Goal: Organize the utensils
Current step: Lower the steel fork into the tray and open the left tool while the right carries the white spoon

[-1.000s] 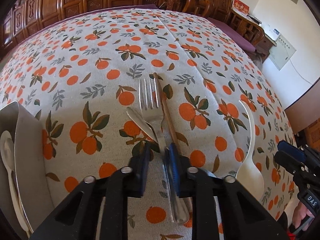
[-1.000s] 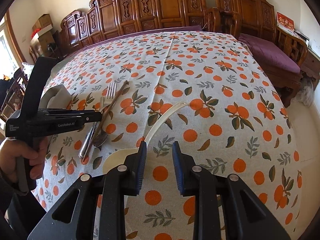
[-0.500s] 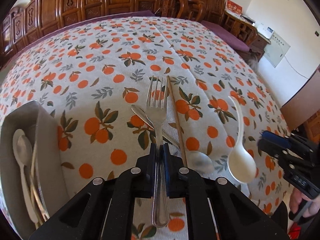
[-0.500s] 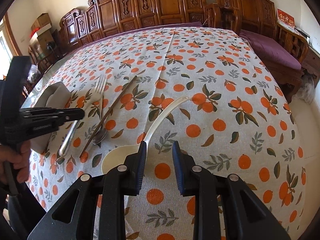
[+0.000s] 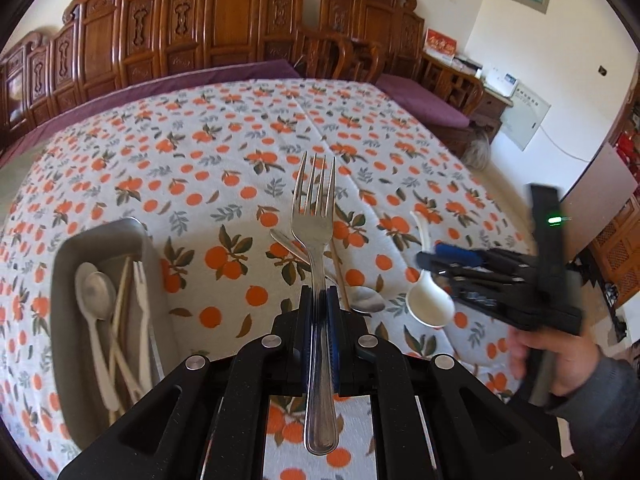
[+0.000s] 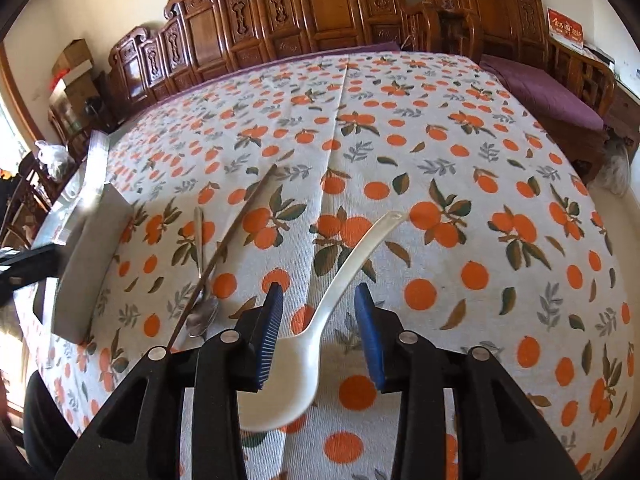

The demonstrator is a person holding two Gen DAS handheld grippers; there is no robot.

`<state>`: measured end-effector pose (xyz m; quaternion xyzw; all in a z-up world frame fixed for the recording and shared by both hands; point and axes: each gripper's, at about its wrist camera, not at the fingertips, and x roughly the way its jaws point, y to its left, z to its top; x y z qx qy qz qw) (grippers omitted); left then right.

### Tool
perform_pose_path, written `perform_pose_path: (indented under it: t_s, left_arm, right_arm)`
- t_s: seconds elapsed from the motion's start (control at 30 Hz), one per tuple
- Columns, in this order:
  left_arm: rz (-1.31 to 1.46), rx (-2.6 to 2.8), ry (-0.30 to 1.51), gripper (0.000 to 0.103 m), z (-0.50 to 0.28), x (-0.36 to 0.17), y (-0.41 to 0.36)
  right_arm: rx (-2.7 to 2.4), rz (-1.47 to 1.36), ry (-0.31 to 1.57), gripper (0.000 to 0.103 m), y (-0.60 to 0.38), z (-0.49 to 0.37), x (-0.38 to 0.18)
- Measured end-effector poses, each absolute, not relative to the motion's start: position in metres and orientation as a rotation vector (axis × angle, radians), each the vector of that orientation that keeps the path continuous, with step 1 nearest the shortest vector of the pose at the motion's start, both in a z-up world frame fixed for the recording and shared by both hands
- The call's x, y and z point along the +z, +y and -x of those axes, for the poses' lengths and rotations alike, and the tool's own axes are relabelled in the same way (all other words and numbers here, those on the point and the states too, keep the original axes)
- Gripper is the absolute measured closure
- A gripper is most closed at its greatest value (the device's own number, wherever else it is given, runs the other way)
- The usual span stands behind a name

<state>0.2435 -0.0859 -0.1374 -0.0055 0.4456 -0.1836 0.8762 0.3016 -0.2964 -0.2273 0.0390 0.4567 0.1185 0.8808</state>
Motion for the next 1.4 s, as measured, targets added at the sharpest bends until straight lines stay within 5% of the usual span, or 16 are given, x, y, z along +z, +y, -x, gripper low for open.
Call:
perform_pose_path:
  t_s: [0.13, 0.27, 0.43, 0.97, 1.4]
  left_arm:
    - [0.021, -0.387, 0.889, 0.097, -0.23, -0.119, -0.074]
    - [0.021, -0.386, 0.863, 0.097, -0.219, -0.106, -0.065]
    - [0.02, -0.369, 0.841, 0.097, -0.21, -0.094, -0.052]
    - [0.051, -0.286, 0.808, 0.097, -0.201, -0.082, 0.013]
    - [0.073, -0.165, 0.919, 0.097, -0.24, -0.134, 0.056]
  right_arm:
    - [0.206, -0.045, 0.995, 0.065, -0.291, -0.306, -0.241]
    - [0.189, -0.047, 1.0, 0.085, -0.291, -0.306, -0.243]
    - [0.201, -0.05, 1.012, 0.095, -0.285, -0.302, -0.242]
    - [0.301, -0.009, 0.921, 0.096, -0.245, -0.267, -0.186]
    - [0.443, 0.027, 0.829, 0.096, -0.199, -0.236, -0.146]
